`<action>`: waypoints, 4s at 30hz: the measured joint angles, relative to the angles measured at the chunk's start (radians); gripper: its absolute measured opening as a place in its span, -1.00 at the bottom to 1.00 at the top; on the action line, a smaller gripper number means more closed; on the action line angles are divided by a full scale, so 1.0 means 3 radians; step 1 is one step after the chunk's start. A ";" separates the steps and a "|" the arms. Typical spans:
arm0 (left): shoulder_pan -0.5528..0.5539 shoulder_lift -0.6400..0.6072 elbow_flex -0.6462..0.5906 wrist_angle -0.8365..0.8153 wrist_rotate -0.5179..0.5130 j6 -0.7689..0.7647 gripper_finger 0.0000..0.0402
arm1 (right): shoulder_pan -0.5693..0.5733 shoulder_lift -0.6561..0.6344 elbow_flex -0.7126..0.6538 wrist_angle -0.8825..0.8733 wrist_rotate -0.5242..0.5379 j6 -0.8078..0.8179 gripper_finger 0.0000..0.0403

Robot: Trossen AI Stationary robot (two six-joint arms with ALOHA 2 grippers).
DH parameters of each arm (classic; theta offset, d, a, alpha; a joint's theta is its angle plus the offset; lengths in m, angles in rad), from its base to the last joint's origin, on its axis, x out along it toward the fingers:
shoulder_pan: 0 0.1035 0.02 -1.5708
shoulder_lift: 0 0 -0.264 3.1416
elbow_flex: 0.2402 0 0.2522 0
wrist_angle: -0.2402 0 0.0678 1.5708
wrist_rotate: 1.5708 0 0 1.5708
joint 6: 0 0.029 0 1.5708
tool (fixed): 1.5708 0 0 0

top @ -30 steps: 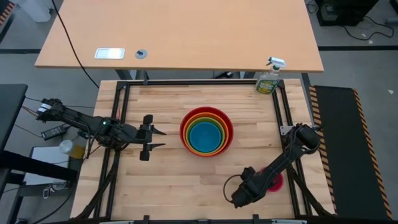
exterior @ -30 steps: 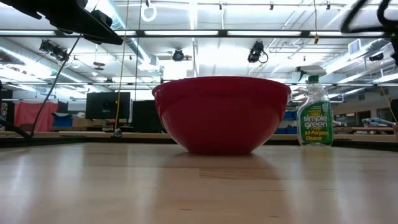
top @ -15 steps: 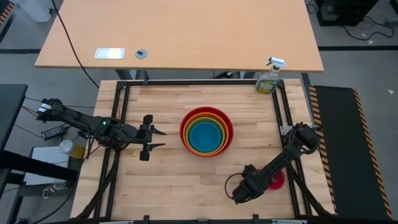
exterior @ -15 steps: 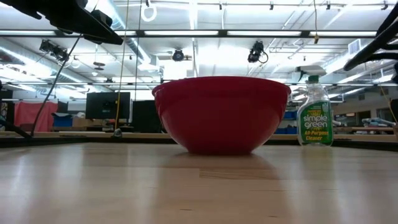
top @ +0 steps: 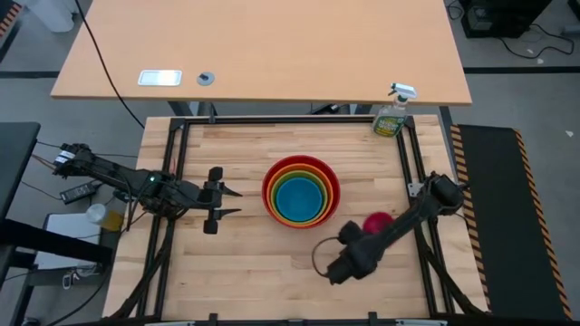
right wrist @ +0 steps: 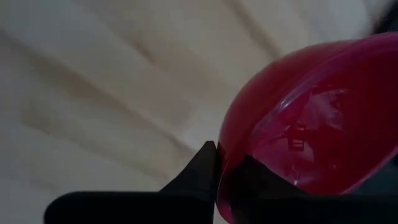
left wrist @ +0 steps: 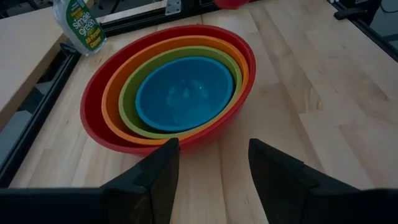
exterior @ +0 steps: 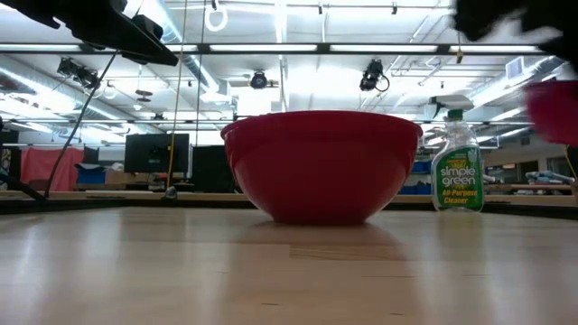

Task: Nest bowls inside each other
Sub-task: Stack the red bowl on top of the blue bowl, then return to Home Position

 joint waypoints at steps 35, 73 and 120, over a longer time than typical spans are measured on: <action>0.0000 0.0000 0.0000 -0.0015 -0.0179 -0.0112 -0.03 | -0.1460 0.0025 0.0040 0.2477 0.0580 -0.4416 -0.83; -0.0214 -0.0107 -0.0003 0.0142 0.0344 -0.0295 -0.03 | -0.1600 -0.0848 -0.0377 0.2753 0.0897 -0.4093 -0.30; -0.0657 -0.1992 -0.1957 0.1795 -0.0385 -0.0337 -0.03 | -0.2935 -0.5143 -0.4791 0.6127 0.0253 -0.4200 -0.37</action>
